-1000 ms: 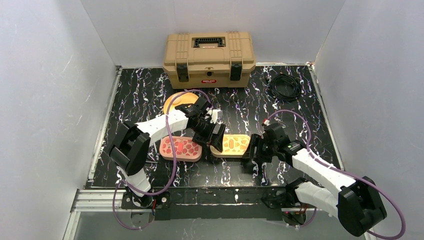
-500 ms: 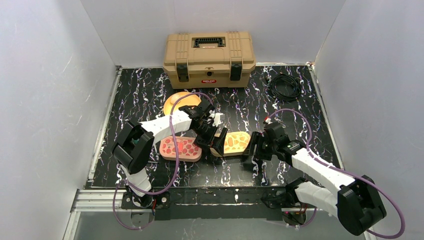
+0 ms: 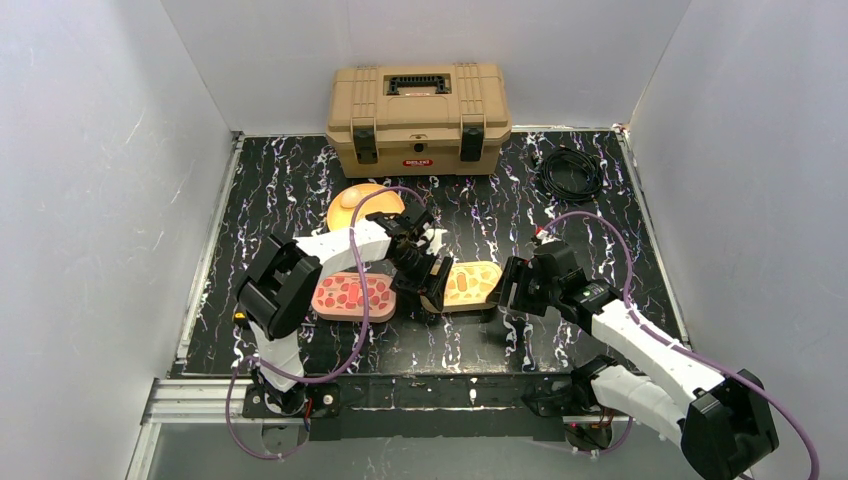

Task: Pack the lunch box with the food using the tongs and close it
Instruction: Close the box lid on the packing box.

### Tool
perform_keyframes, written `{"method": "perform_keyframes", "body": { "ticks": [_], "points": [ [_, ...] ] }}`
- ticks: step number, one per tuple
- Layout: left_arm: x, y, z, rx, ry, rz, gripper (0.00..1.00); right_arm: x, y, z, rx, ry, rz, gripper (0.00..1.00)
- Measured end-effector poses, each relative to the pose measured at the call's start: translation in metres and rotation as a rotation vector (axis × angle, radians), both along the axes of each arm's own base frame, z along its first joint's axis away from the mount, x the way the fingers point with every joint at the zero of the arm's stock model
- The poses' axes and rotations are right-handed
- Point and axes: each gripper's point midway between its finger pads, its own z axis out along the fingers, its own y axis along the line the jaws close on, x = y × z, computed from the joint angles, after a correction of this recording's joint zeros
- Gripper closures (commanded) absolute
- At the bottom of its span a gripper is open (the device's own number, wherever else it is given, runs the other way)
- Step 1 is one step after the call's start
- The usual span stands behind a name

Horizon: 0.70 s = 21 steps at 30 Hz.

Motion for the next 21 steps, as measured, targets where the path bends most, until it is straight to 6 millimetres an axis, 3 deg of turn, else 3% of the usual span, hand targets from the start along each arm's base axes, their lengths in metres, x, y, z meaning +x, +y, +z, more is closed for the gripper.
{"method": "perform_keyframes", "body": {
  "ticks": [5, 13, 21],
  "points": [
    [-0.002, 0.005, -0.006, 0.037, 0.001, -0.002, 0.31, 0.000, 0.000, 0.001, 0.006, 0.000, -0.007, 0.28],
    [0.000, 0.005, -0.005, 0.041, -0.003, 0.000, 0.19, 0.005, -0.001, 0.000, -0.011, -0.009, -0.017, 0.26],
    [0.005, -0.001, 0.010, -0.006, -0.050, 0.002, 0.11, 0.034, -0.002, 0.015, -0.073, -0.064, -0.019, 0.38]
  ]
}}
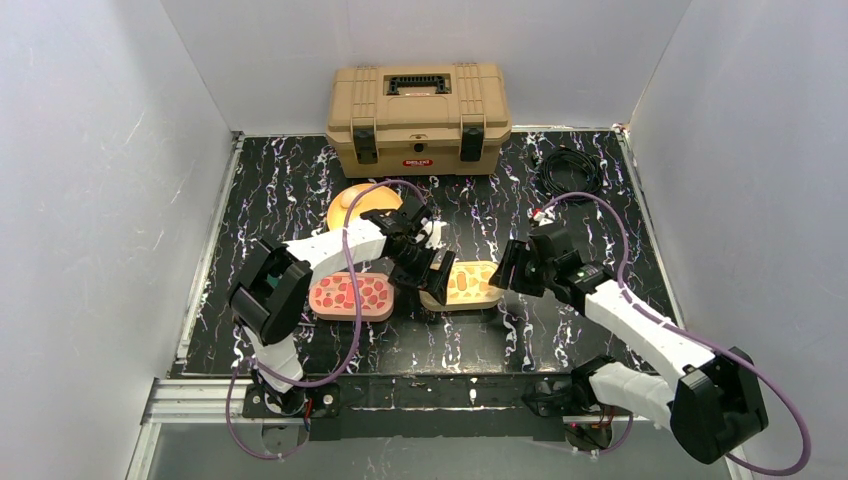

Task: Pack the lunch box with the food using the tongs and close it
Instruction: Close the box lid on the packing box.

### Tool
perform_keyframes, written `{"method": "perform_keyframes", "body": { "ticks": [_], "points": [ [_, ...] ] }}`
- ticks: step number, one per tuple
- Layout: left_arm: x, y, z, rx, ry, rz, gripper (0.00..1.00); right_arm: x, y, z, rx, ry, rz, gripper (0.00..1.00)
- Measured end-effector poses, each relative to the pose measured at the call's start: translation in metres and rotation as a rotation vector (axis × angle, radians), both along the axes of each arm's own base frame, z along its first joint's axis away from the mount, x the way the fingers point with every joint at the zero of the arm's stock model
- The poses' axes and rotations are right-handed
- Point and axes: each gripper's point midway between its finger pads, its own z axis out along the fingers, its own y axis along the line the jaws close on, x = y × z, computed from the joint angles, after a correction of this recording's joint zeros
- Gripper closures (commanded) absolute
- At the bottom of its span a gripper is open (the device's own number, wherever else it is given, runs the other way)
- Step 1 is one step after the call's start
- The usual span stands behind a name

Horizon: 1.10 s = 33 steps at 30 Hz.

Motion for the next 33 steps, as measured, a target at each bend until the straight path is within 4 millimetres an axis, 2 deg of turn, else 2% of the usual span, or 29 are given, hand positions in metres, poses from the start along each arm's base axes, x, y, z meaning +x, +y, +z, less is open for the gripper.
{"method": "perform_keyframes", "body": {
  "ticks": [5, 11, 16, 20, 24, 33],
  "points": [
    [0.009, -0.006, 0.011, -0.054, -0.027, 0.023, 0.11, 0.008, -0.003, -0.007, -0.031, 0.007, 0.001, 0.43],
    [0.024, -0.005, 0.014, -0.080, -0.028, 0.087, 0.11, 0.012, -0.001, -0.016, -0.042, 0.023, 0.014, 0.50],
    [0.032, -0.002, 0.010, -0.075, -0.031, 0.117, 0.12, 0.013, 0.006, -0.025, -0.028, 0.045, 0.040, 0.55],
    [0.034, 0.000, -0.001, -0.056, -0.009, 0.133, 0.14, 0.017, 0.010, -0.031, -0.009, 0.050, 0.049, 0.56],
    [0.034, 0.002, -0.009, -0.040, 0.013, 0.140, 0.19, 0.020, 0.015, -0.032, 0.006, 0.042, 0.061, 0.56],
    [0.035, 0.005, -0.013, -0.044, 0.069, 0.165, 0.39, 0.021, 0.015, -0.035, -0.003, 0.042, 0.065, 0.54]
  ]
}}
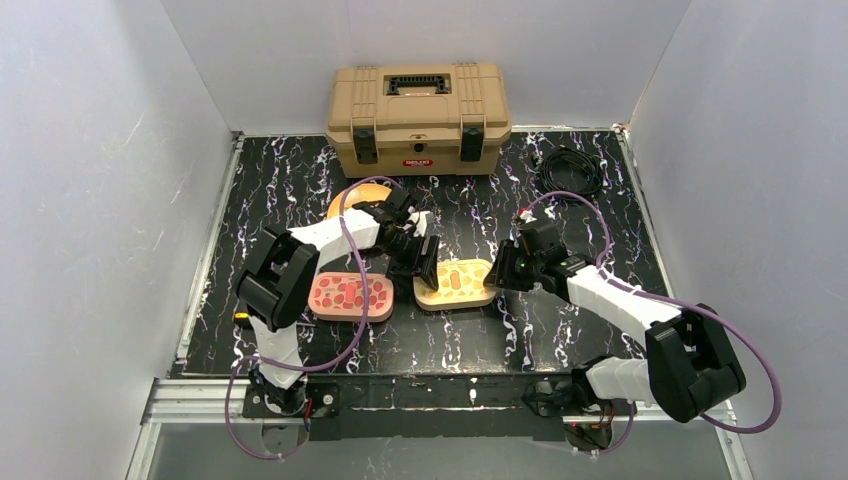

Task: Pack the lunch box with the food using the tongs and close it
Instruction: Close the box lid on the packing box.

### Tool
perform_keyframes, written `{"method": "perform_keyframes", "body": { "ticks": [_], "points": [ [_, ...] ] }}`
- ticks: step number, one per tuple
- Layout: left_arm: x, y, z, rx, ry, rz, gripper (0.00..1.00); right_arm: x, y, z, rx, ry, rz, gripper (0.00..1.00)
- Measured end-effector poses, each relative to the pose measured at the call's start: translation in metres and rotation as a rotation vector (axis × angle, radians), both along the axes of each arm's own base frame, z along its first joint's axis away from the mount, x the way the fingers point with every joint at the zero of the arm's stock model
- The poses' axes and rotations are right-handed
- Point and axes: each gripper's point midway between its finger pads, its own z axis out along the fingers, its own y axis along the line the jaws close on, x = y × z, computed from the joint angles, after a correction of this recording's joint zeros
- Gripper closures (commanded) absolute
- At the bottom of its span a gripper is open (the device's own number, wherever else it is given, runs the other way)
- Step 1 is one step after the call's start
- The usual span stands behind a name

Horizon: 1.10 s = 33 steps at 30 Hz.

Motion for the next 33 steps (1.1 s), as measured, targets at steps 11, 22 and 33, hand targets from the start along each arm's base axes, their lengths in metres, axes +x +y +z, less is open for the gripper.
{"method": "perform_keyframes", "body": {
  "ticks": [11, 22, 33],
  "points": [
    [0.000, 0.003, -0.001, 0.029, 0.039, -0.004, 0.44, -0.002, -0.001, -0.010, 0.016, 0.016, -0.023, 0.58],
    [-0.003, 0.004, 0.002, 0.053, 0.012, -0.027, 0.37, -0.002, -0.002, -0.003, 0.016, -0.003, -0.037, 0.49],
    [-0.012, -0.010, 0.028, 0.002, -0.148, -0.151, 0.02, -0.031, -0.034, 0.007, -0.103, 0.036, -0.070, 0.33]
  ]
}}
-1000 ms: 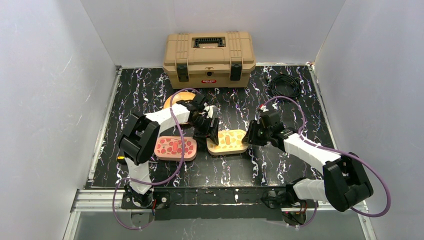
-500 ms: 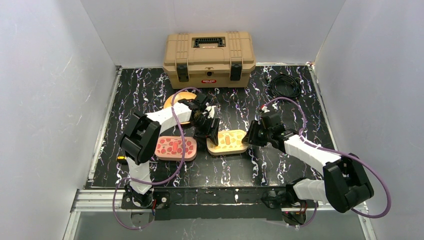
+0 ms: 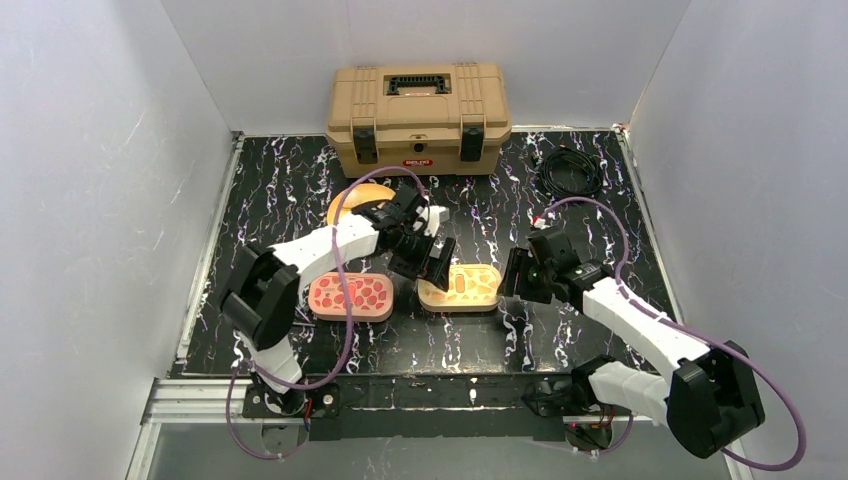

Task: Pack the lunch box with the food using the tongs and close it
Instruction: Close the box lid on the packing box, then reset both arms

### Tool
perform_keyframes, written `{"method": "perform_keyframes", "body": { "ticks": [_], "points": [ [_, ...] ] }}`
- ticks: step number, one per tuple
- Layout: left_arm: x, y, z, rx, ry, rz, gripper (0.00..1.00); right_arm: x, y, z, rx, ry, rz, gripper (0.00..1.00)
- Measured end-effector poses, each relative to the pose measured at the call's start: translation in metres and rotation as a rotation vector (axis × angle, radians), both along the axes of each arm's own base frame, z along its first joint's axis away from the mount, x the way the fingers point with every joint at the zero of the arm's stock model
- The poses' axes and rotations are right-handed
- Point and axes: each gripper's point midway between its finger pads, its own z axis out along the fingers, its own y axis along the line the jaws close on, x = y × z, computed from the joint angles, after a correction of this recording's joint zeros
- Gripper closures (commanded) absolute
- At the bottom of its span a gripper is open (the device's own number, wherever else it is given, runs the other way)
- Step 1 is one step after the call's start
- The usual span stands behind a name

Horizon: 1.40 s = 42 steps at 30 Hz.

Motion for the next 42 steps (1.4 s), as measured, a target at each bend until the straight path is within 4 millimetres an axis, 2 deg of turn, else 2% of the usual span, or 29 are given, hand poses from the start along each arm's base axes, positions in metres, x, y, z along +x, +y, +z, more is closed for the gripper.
{"method": "perform_keyframes", "body": {
  "ticks": [4, 7, 9, 11, 13, 16, 19, 23, 27, 31, 36, 42],
  "points": [
    [0.005, 0.004, 0.042, -0.052, -0.114, 0.005, 0.02, 0.005, -0.004, 0.018, -0.025, -0.026, 0.003, 0.31],
    [0.009, 0.017, 0.071, -0.062, -0.196, 0.033, 0.02, 0.006, -0.003, 0.026, -0.021, -0.046, 0.011, 0.29],
    [0.011, 0.033, 0.084, -0.053, -0.225, 0.077, 0.02, 0.005, -0.004, 0.028, -0.021, -0.050, 0.016, 0.28],
    [0.017, 0.062, 0.090, -0.043, -0.236, 0.171, 0.02, 0.003, -0.005, 0.031, -0.019, -0.055, 0.019, 0.27],
    [0.019, 0.101, 0.085, -0.017, -0.227, 0.298, 0.02, 0.002, -0.005, 0.036, -0.009, -0.074, 0.022, 0.26],
    [0.007, 0.155, 0.067, 0.062, -0.177, 0.475, 0.02, 0.003, -0.005, 0.046, 0.009, -0.111, 0.022, 0.25],
    [-0.013, 0.175, 0.051, 0.118, -0.113, 0.540, 0.02, 0.002, -0.005, 0.054, 0.023, -0.142, 0.025, 0.25],
    [-0.033, 0.188, 0.029, 0.165, -0.041, 0.595, 0.02, 0.001, -0.006, 0.060, 0.031, -0.168, 0.033, 0.25],
    [-0.040, 0.192, 0.016, 0.194, -0.004, 0.628, 0.02, 0.000, -0.006, 0.068, 0.042, -0.199, 0.042, 0.24],
    [-0.039, 0.196, 0.003, 0.225, 0.010, 0.650, 0.02, -0.004, -0.006, 0.065, 0.051, -0.199, 0.053, 0.24],
    [-0.029, 0.197, 0.001, 0.223, -0.021, 0.684, 0.02, -0.011, -0.005, 0.057, 0.060, -0.174, 0.071, 0.24],
    [-0.020, 0.195, -0.001, 0.216, -0.032, 0.708, 0.02, -0.013, -0.004, 0.059, 0.073, -0.180, 0.078, 0.24]
  ]
}}
